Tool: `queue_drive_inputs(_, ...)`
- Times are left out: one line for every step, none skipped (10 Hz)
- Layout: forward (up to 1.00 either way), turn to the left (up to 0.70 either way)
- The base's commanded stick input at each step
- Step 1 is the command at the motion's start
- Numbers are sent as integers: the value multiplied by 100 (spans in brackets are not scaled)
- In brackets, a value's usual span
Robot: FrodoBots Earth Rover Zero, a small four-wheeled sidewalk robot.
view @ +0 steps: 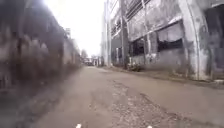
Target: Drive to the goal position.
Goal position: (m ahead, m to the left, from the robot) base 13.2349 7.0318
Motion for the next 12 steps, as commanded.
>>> queue_drive_inputs(100,7)
queue_drive_inputs(100,7)
queue_drive_inputs(100,7)
queue_drive_inputs(100,7)
queue_drive_inputs(100,7)
queue_drive_inputs(100,7)
queue_drive_inputs(100,7)
queue_drive_inputs(100,7)
queue_drive_inputs(100,7)
queue_drive_inputs(100,7)
queue_drive_inputs(100,7)
queue_drive_inputs(100,7)
